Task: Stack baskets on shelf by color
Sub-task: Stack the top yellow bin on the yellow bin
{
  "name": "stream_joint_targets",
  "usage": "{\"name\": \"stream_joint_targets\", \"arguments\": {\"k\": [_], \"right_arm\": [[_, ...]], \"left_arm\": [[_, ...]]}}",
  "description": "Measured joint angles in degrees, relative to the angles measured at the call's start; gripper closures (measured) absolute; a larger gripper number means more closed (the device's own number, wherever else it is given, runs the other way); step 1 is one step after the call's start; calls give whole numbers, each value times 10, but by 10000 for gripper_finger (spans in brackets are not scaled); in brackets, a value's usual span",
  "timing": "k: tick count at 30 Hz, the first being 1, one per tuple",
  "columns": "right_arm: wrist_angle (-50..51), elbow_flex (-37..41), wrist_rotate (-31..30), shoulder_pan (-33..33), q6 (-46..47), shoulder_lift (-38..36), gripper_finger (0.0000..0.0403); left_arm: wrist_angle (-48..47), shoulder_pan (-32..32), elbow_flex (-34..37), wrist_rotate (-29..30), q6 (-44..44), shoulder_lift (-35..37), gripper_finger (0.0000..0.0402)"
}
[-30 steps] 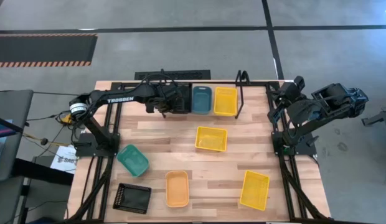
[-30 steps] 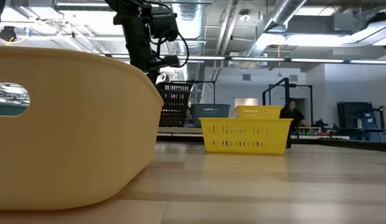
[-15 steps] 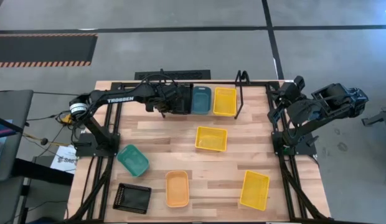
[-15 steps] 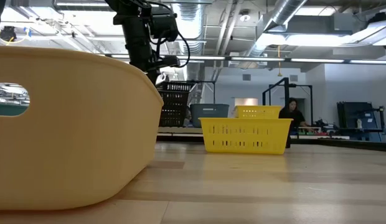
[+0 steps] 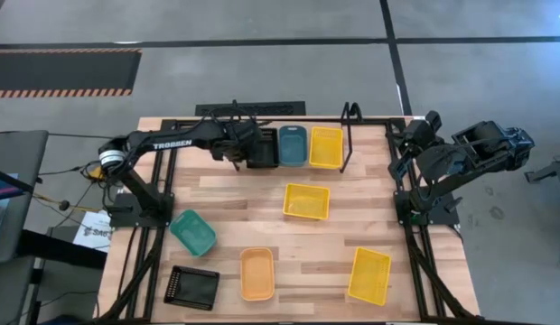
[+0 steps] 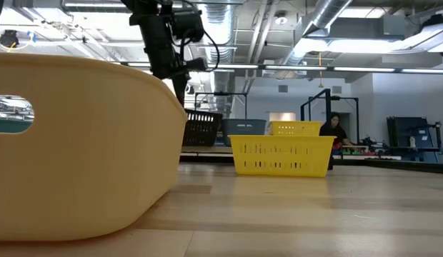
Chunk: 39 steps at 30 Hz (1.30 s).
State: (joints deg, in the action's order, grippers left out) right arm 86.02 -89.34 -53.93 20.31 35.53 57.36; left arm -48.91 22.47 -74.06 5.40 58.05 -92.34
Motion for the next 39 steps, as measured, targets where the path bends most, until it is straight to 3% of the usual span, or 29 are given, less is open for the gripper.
{"name": "stream_joint_targets", "arguments": {"k": [11,17,21,31,36,39], "right_arm": [[0,0,14,0,0,0,403],[-8,0,92,0,-35,0,395],[-58,0,163,-3,-71,1,381],[-240,-1,168,-54,-134,60,362],[-279,0,298,-100,-132,112,367],[-275,0,341,-113,-102,155,365]], "left_arm": [[-5,-3,-90,80,-64,99,294],[41,-70,-135,149,-158,162,294],[100,-126,-145,203,-248,202,294],[122,-206,-145,223,-367,240,294],[115,-220,-144,223,-419,241,294],[101,-222,-144,223,-438,250,294]]}}
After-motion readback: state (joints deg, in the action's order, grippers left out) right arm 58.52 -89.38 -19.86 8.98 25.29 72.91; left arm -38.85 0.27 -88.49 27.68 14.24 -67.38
